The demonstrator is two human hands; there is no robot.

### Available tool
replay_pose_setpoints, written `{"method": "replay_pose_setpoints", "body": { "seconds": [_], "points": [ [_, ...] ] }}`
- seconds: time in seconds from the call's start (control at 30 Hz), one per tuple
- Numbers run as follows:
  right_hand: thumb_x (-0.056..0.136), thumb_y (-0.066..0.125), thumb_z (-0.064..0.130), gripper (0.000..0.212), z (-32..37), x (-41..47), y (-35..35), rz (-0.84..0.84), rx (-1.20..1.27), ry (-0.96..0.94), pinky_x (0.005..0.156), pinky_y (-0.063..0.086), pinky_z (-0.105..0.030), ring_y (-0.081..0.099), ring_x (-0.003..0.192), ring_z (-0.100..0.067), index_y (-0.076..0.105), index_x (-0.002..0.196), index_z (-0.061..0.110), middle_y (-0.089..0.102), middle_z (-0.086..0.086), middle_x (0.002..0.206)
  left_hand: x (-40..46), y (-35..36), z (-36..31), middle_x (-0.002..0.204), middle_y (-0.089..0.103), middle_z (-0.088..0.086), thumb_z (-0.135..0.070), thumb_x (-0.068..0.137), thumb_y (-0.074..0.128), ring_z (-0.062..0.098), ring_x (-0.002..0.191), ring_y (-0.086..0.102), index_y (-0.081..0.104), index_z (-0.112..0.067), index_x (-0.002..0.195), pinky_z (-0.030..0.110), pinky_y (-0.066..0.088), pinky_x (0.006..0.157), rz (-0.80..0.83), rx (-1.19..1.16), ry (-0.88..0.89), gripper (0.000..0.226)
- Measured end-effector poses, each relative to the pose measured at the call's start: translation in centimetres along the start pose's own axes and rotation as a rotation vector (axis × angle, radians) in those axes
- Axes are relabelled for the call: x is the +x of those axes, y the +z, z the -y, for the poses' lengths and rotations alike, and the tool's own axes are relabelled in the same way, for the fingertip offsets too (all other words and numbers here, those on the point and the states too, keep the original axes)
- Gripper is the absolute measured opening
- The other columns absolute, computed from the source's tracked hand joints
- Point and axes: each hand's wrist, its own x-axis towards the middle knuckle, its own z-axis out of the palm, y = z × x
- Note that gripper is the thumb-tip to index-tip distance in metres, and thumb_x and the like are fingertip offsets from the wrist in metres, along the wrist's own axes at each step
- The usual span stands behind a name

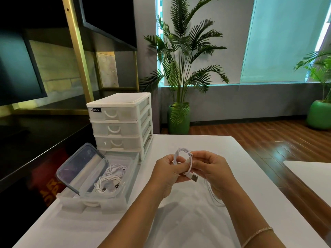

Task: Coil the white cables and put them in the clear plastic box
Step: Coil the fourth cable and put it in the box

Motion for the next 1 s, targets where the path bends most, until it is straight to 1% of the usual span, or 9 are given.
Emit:
{"method": "replay_pose_setpoints", "body": {
  "seconds": [0.1,0.23,0.37,0.53,0.63,0.77,0.87,0.93,1.0],
  "points": [
    [0.082,0.063,0.001,0.014,-0.2,0.2,0.0,-0.026,0.003,0.007,0.085,0.055,-0.037,0.067,0.088,-0.031,0.068,0.082,0.014,0.070,-0.013,0.092,-0.1,0.1,0.0,0.082,0.068,0.009,-0.010,0.080,0.070,0.020,0.067,0.068,0.064,-0.009,0.085,0.031,0.060,0.066,-0.001,0.020,0.024,0.007],
    [0.083,0.063,0.004,0.009,-0.5,0.4,0.0,-0.031,-0.007,0.005,0.078,0.055,-0.032,0.066,0.085,-0.030,0.066,0.084,0.013,0.070,-0.013,0.090,-0.2,0.0,-0.1,0.082,0.069,0.009,-0.008,0.079,0.070,0.019,0.065,0.070,0.065,-0.008,0.084,0.029,0.060,0.063,0.017,0.011,0.038,0.007],
    [0.085,0.060,0.000,0.012,-0.2,0.4,-0.2,-0.040,0.088,0.004,0.073,0.053,-0.028,0.065,0.082,-0.027,0.065,0.086,0.011,0.069,-0.012,0.088,-0.1,-0.2,-0.2,0.082,0.070,0.008,-0.004,0.081,0.066,0.020,0.070,0.070,0.064,-0.009,0.083,0.028,0.059,0.069,0.043,-0.009,0.039,0.005],
    [0.088,0.056,0.006,0.015,0.1,0.2,-0.2,0.014,0.101,0.014,0.084,0.051,-0.031,0.065,0.091,-0.026,0.059,0.098,0.017,0.067,-0.010,0.098,-0.1,-0.8,-0.5,0.071,0.071,0.003,-0.001,0.085,0.060,0.016,0.064,0.069,0.066,-0.009,0.085,0.028,0.058,0.070,0.132,-0.087,-0.014,0.010],
    [0.091,0.052,0.005,0.021,0.3,0.2,-0.5,0.050,0.134,0.011,0.088,0.051,-0.033,0.067,0.089,-0.024,0.056,0.105,0.020,0.068,-0.008,0.097,-0.1,-1.1,-0.8,0.073,0.072,0.005,0.000,0.086,0.058,0.017,0.066,0.070,0.067,-0.008,0.084,0.028,0.059,0.068,0.183,-0.195,-0.046,0.012],
    [0.091,0.046,-0.002,0.029,0.4,0.2,-0.5,0.085,0.141,0.027,0.092,0.050,-0.037,0.066,0.084,-0.024,0.055,0.109,0.020,0.067,-0.009,0.093,0.2,-1.2,-0.8,0.069,0.070,0.005,-0.006,0.089,0.056,0.015,0.061,0.068,0.065,-0.006,0.082,0.025,0.059,0.060,0.124,-0.262,-0.045,0.011],
    [0.083,0.048,0.002,0.034,0.2,0.3,-0.1,0.076,0.090,0.019,0.093,0.050,-0.041,0.061,0.078,-0.021,0.054,0.115,0.013,0.062,-0.011,0.088,0.3,-0.5,-0.5,0.076,0.070,0.007,-0.015,0.089,0.057,0.018,0.065,0.068,0.066,-0.008,0.083,0.028,0.059,0.066,0.046,-0.161,-0.012,0.013],
    [0.075,0.054,0.015,0.040,0.2,0.3,0.1,0.088,0.070,0.024,0.087,0.053,-0.038,0.061,0.080,-0.020,0.054,0.115,0.012,0.063,-0.009,0.089,0.4,-0.1,-0.3,0.081,0.070,0.008,-0.017,0.089,0.058,0.019,0.068,0.069,0.066,-0.008,0.085,0.027,0.059,0.066,0.002,-0.131,0.008,0.013],
    [0.083,0.059,0.019,0.029,0.1,0.4,0.4,0.077,0.038,0.011,0.075,0.054,-0.028,0.064,0.080,-0.017,0.053,0.111,0.016,0.065,-0.003,0.091,0.4,0.1,-0.2,0.089,0.070,0.010,-0.018,0.089,0.058,0.021,0.076,0.069,0.066,-0.008,0.090,0.028,0.059,0.069,-0.036,-0.116,0.024,0.013]
  ]
}}
